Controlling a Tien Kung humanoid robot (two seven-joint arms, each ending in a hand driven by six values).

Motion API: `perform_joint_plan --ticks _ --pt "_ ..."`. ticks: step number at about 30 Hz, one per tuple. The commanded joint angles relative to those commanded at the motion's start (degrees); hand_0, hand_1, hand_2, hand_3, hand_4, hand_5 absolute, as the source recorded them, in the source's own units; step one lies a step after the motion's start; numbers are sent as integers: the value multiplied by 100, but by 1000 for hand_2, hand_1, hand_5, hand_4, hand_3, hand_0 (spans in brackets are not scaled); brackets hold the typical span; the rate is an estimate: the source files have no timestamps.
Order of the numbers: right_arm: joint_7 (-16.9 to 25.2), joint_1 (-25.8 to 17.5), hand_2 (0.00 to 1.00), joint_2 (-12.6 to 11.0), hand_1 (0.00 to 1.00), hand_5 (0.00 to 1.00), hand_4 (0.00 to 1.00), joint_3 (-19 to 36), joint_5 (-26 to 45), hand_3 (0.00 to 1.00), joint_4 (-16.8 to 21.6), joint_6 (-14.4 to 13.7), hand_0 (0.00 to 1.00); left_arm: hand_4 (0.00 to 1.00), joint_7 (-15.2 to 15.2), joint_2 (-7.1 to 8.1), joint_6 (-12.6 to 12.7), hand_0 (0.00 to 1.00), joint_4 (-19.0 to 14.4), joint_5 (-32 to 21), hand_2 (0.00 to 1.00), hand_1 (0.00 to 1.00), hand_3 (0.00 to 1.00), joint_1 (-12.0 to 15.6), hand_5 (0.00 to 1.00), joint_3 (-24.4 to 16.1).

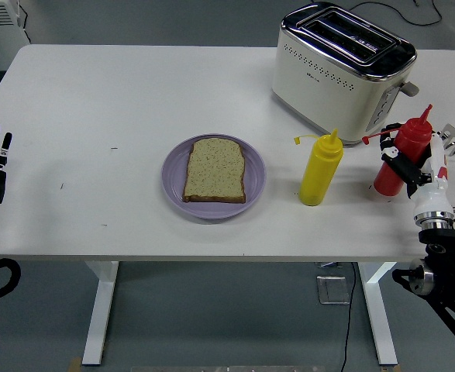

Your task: Pick up the cup,pour liquid into bread,place the cup on the desk

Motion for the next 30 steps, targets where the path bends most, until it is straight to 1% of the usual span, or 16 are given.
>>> perform_joint_plan --ticks 9,10,21,22,27,28,30 --pt "0 56 257 75 141 273 244 -122 38 332 -189 -7 162 522 -8 -6 -2 796 5 -9 818 787 725 -2 998 5" --pt "0 61 259 83 143 289 245 -125 39 333 -206 -6 161 522 -9 -7 -3 796 5 -9 818 788 725 -3 998 7" --pt "0 103 260 143 145 301 253 -175 91 334 -324 -7 162 522 -18 -10 -5 796 8 -14 818 787 725 7 998 31" --pt "0 106 261 151 159 308 253 -185 94 334 -337 -7 167 522 -18 -11 -5 796 8 -15 818 787 725 9 998 34" --pt "0 119 261 174 159 308 253 -210 118 334 -409 -20 167 522 -20 -10 -5 796 8 -16 818 787 725 18 998 43" --pt "0 120 266 177 197 310 257 -212 124 335 -421 -23 176 522 -20 -10 -5 798 8 -17 818 787 725 20 998 47" --pt "0 133 266 185 197 310 257 -211 137 335 -445 -25 176 522 -21 -13 -4 798 10 -17 818 787 725 21 998 53"
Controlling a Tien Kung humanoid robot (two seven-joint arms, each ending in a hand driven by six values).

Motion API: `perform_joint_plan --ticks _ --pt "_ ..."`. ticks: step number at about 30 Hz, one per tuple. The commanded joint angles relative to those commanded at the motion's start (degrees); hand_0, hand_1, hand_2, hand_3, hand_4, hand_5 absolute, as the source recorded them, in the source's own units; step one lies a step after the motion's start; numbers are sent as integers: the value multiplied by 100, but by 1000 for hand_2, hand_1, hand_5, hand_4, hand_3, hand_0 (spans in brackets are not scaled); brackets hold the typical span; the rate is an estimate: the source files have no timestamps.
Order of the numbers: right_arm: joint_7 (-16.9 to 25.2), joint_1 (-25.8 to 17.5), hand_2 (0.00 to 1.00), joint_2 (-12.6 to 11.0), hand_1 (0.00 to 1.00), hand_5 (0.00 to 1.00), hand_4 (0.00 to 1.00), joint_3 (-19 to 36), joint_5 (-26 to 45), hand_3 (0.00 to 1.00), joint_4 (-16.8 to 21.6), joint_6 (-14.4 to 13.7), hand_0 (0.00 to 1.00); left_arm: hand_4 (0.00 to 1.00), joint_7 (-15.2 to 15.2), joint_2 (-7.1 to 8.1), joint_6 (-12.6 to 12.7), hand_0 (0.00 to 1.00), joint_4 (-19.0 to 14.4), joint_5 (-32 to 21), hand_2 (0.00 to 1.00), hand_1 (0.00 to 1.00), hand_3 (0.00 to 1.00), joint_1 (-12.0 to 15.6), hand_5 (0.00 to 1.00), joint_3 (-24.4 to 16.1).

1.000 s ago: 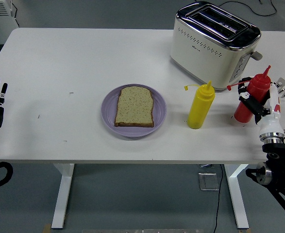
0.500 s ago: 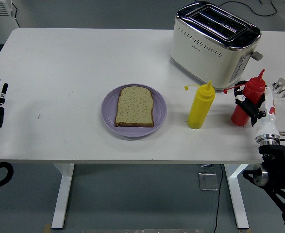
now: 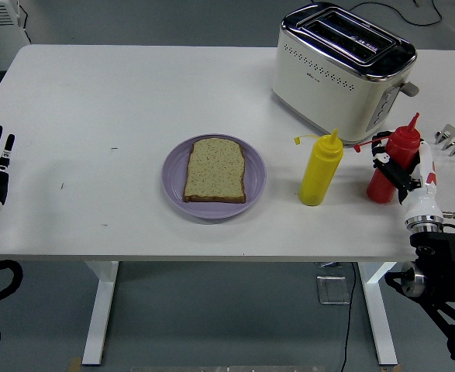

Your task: Pick up the cup,pour liquid into bread,place the cup on the desk

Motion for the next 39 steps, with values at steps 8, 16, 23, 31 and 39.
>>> perform_joint_plan --ticks 8,16,23,31,39 --pt "0 32 268 28 199 319 261 14 3 335 -68 3 180 523 1 1 -2 798 0 -1 818 787 725 4 998 23" --pt "0 23 303 31 225 281 310 19 20 353 -101 -15 216 524 0 1 1 797 -1 -2 818 787 725 7 998 2" --pt "0 -17 355 2 282 179 491 11 -38 400 -74 -88 263 523 1 2 1 796 -5 -3 818 787 725 -1 998 -20" --pt "0 -108 412 -74 371 156 555 -101 -159 422 1 -206 334 524 2 4 3 797 -5 -4 818 787 725 -14 998 -36" --pt "0 -149 444 -95 421 159 567 -193 -306 451 24 -271 402 523 1 7 2 797 -6 -2 818 787 724 -18 998 -47"
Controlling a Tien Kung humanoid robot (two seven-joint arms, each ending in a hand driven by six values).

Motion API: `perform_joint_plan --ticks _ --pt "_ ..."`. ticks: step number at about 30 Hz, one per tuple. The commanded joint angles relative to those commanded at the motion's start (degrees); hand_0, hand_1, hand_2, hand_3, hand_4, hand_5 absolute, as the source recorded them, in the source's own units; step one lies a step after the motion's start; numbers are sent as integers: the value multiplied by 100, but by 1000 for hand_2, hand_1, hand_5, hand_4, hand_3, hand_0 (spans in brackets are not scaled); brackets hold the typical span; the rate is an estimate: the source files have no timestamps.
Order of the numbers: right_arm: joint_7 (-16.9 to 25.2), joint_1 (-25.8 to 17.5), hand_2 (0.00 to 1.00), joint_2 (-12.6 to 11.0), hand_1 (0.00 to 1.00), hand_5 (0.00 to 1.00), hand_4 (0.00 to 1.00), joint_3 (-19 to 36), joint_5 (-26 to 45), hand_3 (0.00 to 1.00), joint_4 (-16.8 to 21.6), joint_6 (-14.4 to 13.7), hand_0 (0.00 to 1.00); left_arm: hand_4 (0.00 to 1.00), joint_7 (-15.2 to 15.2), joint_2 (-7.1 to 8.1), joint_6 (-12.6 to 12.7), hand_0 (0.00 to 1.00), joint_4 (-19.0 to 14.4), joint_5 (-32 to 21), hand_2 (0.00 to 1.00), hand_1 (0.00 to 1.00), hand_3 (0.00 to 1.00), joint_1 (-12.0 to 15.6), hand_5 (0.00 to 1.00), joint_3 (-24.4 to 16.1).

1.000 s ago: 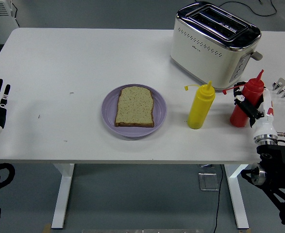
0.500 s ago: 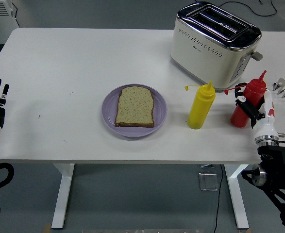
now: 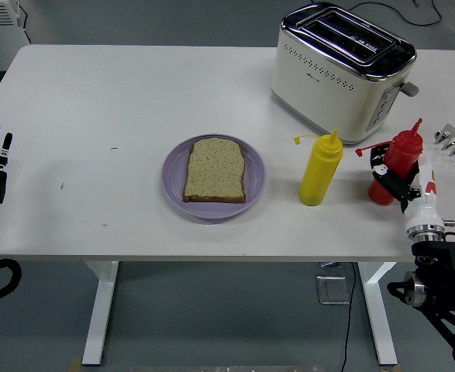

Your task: Pick up the cup,pour liquid into bread,place the cup on the desk

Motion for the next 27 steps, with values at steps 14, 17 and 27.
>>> perform_joint_plan --ticks 14,17,27 --pt "0 -65 701 -22 667 144 612 -54 -11 780 -56 -107 720 522 0 2 -1 797 -3 0 818 787 725 0 998 -12" --pt "0 -66 701 -23 667 144 612 -72 7 780 -62 -114 720 522 1 4 -1 797 -3 0 818 787 725 -3 998 -11" --pt "0 -45 805 -15 737 151 639 -115 -33 879 -77 -155 811 524 0 4 -1 796 -6 1 818 787 725 -7 998 -22"
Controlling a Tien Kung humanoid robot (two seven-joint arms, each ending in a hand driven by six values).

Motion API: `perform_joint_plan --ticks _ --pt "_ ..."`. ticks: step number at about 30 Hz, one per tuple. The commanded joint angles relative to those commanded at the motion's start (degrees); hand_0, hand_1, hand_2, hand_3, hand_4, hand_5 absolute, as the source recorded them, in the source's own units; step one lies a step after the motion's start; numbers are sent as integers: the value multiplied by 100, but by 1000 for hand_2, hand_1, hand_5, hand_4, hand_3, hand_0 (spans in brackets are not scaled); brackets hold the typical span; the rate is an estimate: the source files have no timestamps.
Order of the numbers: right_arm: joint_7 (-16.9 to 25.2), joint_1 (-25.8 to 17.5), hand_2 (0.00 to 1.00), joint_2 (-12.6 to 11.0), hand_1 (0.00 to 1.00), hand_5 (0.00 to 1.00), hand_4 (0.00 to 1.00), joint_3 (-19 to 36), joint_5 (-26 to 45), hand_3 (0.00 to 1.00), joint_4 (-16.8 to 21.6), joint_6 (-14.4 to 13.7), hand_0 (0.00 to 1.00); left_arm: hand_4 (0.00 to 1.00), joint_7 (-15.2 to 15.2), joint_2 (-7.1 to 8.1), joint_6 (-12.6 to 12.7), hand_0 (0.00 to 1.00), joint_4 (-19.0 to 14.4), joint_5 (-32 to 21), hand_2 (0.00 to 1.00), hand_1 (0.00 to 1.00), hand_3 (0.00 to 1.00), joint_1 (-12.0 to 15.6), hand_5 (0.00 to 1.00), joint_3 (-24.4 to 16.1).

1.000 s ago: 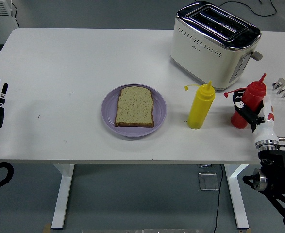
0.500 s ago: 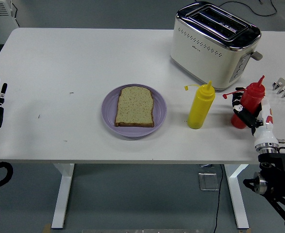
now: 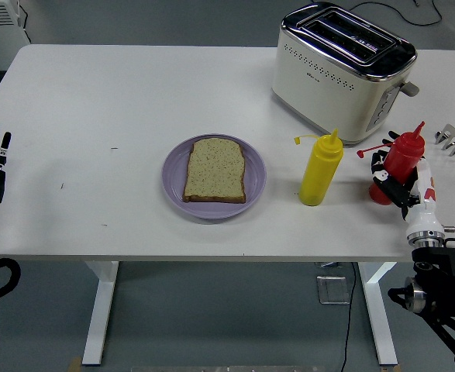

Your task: Pick up the cup,pour liquid into bread,place the cup on the desk

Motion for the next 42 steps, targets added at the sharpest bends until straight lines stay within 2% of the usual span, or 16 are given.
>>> perform_joint_plan --ticks 9,10,25,32,34,42 --pt "0 -5 827 -7 750 148 649 23 -109 906 48 -32 832 523 1 0 0 798 1 0 818 787 724 -1 998 -3" --pt "0 -7 897 -7 821 137 681 30 -115 971 49 -45 912 523 1 0 0 796 0 0 818 787 725 -1 998 -3" --pt "0 -135 955 -75 861 117 700 134 -225 998 112 1 954 522 -4 1 1 796 -2 0 818 787 725 0 998 13" --pt "0 -232 972 -103 867 123 713 227 -317 998 154 102 964 523 -7 2 2 796 -1 1 818 788 725 12 998 21" --pt "0 -268 998 -111 883 117 750 251 -370 998 166 216 987 523 -7 2 2 796 1 2 818 787 725 16 998 29" --pt "-155 -411 998 -127 909 121 765 410 -658 998 288 422 994 523 -9 4 3 796 5 3 817 787 724 30 998 46"
